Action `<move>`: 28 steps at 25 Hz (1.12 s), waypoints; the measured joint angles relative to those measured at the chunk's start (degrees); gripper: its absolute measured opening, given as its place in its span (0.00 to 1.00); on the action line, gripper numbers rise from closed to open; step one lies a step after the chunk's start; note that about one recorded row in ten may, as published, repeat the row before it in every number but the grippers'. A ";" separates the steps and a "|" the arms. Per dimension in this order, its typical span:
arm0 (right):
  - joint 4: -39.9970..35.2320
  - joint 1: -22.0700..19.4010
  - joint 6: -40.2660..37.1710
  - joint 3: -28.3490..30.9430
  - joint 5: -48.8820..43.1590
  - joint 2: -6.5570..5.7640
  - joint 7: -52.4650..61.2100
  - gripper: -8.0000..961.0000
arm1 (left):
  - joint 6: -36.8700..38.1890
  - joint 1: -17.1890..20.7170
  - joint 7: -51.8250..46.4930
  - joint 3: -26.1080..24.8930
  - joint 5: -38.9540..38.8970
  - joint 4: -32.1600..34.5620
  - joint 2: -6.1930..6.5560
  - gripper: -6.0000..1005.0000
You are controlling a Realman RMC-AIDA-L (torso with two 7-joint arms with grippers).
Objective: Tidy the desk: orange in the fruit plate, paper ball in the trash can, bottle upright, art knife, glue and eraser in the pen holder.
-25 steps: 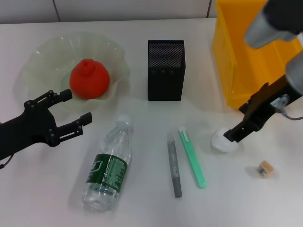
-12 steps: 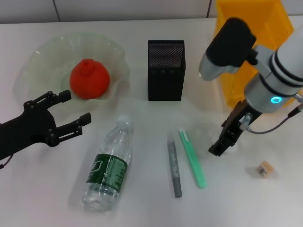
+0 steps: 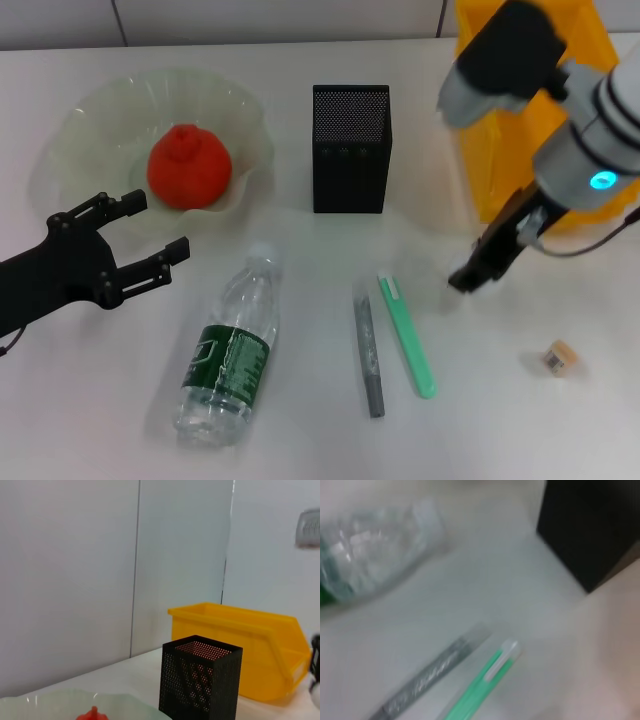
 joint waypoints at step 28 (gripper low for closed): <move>-13.32 -16.71 14.16 26.45 23.29 -0.09 -18.39 0.84 | 14.82 2.47 -18.73 7.47 -1.10 16.02 -0.63 0.83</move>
